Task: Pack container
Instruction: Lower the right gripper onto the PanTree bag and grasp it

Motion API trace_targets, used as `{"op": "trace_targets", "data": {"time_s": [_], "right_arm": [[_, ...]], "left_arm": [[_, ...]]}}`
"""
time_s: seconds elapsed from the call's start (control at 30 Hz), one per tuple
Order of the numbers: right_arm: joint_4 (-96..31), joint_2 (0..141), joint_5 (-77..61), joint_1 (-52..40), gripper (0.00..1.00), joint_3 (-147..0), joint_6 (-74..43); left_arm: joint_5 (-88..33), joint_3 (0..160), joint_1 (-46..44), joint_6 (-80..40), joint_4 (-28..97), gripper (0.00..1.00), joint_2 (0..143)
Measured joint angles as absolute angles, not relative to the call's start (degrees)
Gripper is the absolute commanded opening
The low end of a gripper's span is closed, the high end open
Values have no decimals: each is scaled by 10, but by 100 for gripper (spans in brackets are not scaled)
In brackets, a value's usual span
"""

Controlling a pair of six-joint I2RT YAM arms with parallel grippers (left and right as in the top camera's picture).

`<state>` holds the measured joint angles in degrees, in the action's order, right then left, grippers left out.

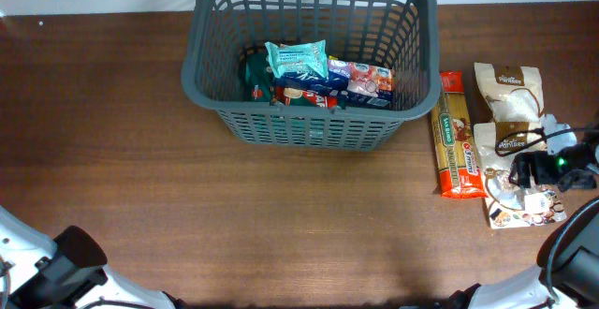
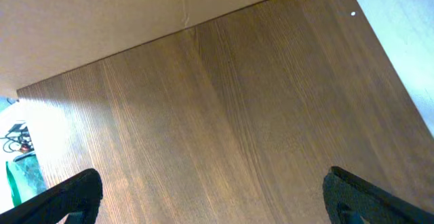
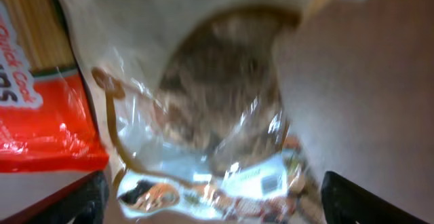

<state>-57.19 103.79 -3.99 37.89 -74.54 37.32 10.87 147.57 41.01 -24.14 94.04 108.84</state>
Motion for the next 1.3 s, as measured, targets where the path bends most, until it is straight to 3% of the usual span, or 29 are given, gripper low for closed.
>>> {"op": "trace_targets", "data": {"time_s": [0.17, 0.6, 0.73, 0.77, 0.8, 0.83, 0.87, 1.17, 1.3], "right_arm": [[-538, 1038, -39, 373, 89, -745, 401], [-518, 1126, -45, 373, 96, -745, 423], [-517, 1139, -52, 373, 70, -745, 426], [-515, 1139, -53, 373, 50, -745, 425], [-515, 1139, -56, 373, 41, -745, 423], [-514, 1139, -59, 373, 19, -745, 425], [-514, 1140, -62, 373, 4, -746, 424], [-521, 1141, -120, 374, 4, -766, 403], [-551, 1143, -140, 374, 4, -859, 348]], "left_arm": [[109, 1476, 410, -236, 938, 99, 1088], [109, 1476, 410, -235, 937, 99, 1088], [109, 1476, 410, -235, 936, 99, 1088], [109, 1476, 410, -235, 936, 99, 1088], [109, 1476, 410, -235, 936, 99, 1088], [109, 1476, 410, -235, 936, 99, 1088], [109, 1476, 410, -235, 936, 99, 1088], [109, 1476, 410, -235, 936, 99, 1088], [109, 1476, 410, -235, 932, 99, 1088]]}}
